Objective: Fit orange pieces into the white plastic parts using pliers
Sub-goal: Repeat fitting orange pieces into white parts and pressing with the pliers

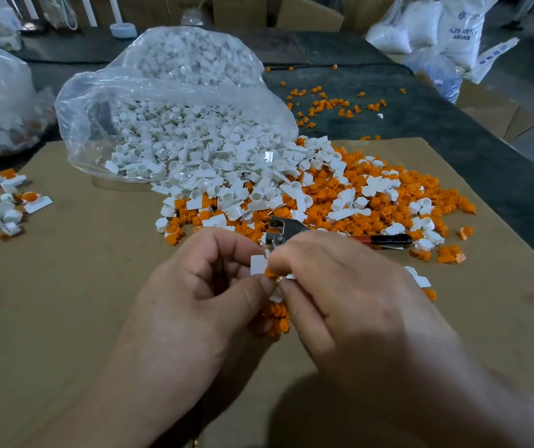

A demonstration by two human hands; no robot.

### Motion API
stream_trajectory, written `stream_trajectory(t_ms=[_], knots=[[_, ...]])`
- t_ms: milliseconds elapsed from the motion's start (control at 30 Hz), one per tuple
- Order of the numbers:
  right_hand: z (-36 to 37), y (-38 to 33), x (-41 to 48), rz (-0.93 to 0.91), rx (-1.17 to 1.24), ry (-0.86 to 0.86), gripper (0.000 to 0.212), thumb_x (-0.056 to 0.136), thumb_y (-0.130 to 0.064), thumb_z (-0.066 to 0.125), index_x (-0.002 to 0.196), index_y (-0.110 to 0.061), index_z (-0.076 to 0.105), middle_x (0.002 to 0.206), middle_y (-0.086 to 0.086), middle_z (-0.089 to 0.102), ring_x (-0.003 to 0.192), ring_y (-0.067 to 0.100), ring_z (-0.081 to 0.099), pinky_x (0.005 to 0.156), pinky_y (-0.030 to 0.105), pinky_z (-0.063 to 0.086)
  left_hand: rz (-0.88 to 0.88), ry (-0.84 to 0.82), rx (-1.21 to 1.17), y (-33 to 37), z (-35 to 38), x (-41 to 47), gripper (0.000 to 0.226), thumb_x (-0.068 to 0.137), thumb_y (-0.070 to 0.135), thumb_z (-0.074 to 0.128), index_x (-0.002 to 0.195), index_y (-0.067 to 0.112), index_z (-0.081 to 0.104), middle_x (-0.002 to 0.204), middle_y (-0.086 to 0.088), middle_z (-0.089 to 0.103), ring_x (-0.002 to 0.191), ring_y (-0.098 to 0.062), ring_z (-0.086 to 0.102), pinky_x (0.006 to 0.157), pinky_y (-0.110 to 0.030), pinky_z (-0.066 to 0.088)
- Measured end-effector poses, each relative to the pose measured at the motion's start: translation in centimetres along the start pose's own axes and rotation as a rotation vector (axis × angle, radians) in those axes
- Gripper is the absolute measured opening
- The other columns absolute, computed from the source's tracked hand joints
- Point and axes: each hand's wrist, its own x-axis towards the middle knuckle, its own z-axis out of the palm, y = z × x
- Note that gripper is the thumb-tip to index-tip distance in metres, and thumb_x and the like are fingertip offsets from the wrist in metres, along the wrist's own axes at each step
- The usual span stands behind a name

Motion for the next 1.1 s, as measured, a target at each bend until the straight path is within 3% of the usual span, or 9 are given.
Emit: stream_trajectory(t_ms=[33,100,200,300,467,600,667,733,1100], knots=[[-0.1,0.7,-0.2,-0.030,-0.069,0.091,0.018,0.086,-0.021,0.052,0.098,-0.016,0.064,0.091,0.000,0.065,0.083,0.017,0.062,0.074,0.031,0.053,-0.005,0.002,-0.037,0.0,0.0,0.1,0.026,0.063,0.035,0.078,0.087,0.028,0.073,0.066,0.000,0.066,0.054,-0.018,0.065,0.052,-0.026,0.053],[-1.2,2.0,-0.4,0.052,-0.237,0.155,0.036,0.083,-0.022,0.055,0.118,-0.015,0.059,0.114,0.004,0.061,0.105,0.024,0.056,0.091,0.039,0.046,-0.026,0.010,-0.065,0.0,-0.3,0.3,0.027,0.062,0.034,0.079,0.087,0.027,0.073,0.066,-0.004,0.067,0.052,-0.022,0.065,0.052,-0.028,0.054],[-3.0,4.1,-0.6,0.281,-0.355,-0.110,0.060,0.088,-0.037,0.040,0.145,-0.030,0.022,0.148,-0.005,0.028,0.135,0.016,0.022,0.111,0.035,0.023,-0.052,0.041,-0.052,0.0,-1.1,0.9,0.030,0.058,0.037,0.079,0.086,0.029,0.073,0.067,-0.006,0.067,0.054,-0.022,0.067,0.054,-0.030,0.056],[-3.3,5.4,-0.7,0.334,-0.391,-0.301,0.073,0.084,-0.052,0.038,0.146,-0.036,0.002,0.151,-0.011,0.016,0.137,0.012,0.014,0.113,0.034,0.019,-0.059,0.067,-0.051,0.0,-1.6,1.3,0.030,0.057,0.035,0.080,0.086,0.029,0.073,0.064,-0.002,0.066,0.055,-0.018,0.067,0.052,-0.027,0.056],[-2.7,5.7,-0.8,0.244,-0.463,-0.330,0.072,0.075,-0.057,0.029,0.141,-0.038,0.006,0.142,-0.012,0.027,0.127,0.013,0.022,0.105,0.034,0.025,-0.041,0.050,0.009,0.2,-1.5,1.3,0.031,0.060,0.031,0.090,0.085,0.031,0.073,0.065,-0.004,0.067,0.056,-0.016,0.068,0.051,-0.024,0.054],[-1.5,5.9,-0.2,0.220,-0.527,-0.243,0.063,0.079,-0.052,0.039,0.137,-0.032,0.028,0.120,-0.005,0.043,0.106,0.015,0.032,0.095,0.037,0.032,-0.045,0.062,-0.001,0.4,-1.3,1.2,0.028,0.057,0.029,0.087,0.082,0.030,0.073,0.063,-0.002,0.065,0.055,-0.014,0.068,0.048,-0.021,0.053],[-1.1,5.8,0.3,0.241,-0.522,-0.205,0.056,0.079,-0.050,0.042,0.131,-0.030,0.038,0.108,-0.004,0.042,0.098,0.015,0.030,0.091,0.039,0.033,-0.055,0.058,-0.009,0.4,-1.3,1.2,0.025,0.056,0.032,0.080,0.081,0.031,0.073,0.065,-0.002,0.065,0.056,-0.014,0.068,0.048,-0.021,0.053],[-0.8,5.6,0.5,0.269,-0.506,-0.195,0.053,0.076,-0.053,0.040,0.123,-0.028,0.045,0.099,-0.004,0.036,0.093,0.014,0.026,0.088,0.039,0.033,-0.051,0.058,-0.009,0.2,-1.3,1.3,0.032,0.055,0.025,0.092,0.080,0.032,0.073,0.064,0.000,0.064,0.056,-0.013,0.068,0.048,-0.022,0.053],[-1.0,5.2,0.5,0.281,-0.459,-0.179,0.044,0.077,-0.052,0.041,0.113,-0.028,0.043,0.104,-0.005,0.047,0.094,0.015,0.037,0.090,0.038,0.033,-0.047,0.076,-0.013,-0.3,-1.5,1.5,0.020,0.065,0.021,0.076,0.083,0.030,0.073,0.063,0.000,0.064,0.055,-0.013,0.067,0.046,-0.022,0.052]])
